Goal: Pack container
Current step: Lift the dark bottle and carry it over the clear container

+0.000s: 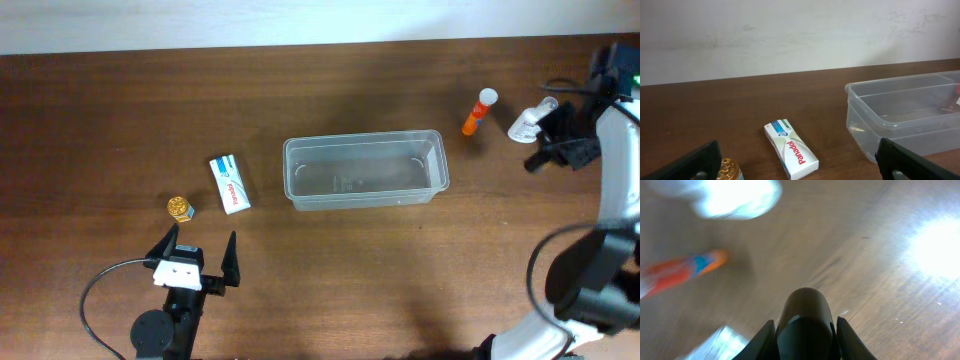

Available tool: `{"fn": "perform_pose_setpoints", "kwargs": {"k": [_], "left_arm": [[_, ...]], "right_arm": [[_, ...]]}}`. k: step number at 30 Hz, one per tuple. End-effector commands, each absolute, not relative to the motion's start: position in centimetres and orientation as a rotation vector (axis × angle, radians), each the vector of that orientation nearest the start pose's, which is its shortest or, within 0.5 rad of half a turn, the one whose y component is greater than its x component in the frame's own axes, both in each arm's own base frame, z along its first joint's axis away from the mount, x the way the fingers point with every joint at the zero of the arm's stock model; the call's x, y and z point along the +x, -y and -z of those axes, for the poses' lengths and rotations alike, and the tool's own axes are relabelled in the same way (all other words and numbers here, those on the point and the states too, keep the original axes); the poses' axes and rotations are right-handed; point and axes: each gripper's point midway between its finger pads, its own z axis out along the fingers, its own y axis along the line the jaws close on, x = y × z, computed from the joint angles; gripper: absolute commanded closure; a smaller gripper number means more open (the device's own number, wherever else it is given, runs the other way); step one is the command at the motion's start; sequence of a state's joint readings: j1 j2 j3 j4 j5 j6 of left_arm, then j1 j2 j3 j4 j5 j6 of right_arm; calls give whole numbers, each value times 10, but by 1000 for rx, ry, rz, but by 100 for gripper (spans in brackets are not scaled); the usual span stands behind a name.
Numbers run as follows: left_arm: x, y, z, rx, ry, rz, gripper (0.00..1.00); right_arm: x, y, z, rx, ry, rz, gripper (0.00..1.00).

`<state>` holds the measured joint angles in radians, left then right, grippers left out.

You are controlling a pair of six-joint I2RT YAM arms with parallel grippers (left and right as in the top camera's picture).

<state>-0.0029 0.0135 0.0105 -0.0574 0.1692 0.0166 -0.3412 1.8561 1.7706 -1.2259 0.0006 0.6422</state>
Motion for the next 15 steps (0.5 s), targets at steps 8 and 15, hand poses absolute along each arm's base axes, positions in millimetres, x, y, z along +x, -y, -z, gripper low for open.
{"fn": "perform_pose_setpoints", "kwargs": {"k": [8, 15], "left_arm": [[243, 31, -162, 165, -1623, 125, 1], [243, 31, -162, 165, -1623, 125, 1]], "right_arm": [[411, -3, -232, 617, -2612, -144, 72], [420, -54, -210, 364, -2688, -74, 72]]}}
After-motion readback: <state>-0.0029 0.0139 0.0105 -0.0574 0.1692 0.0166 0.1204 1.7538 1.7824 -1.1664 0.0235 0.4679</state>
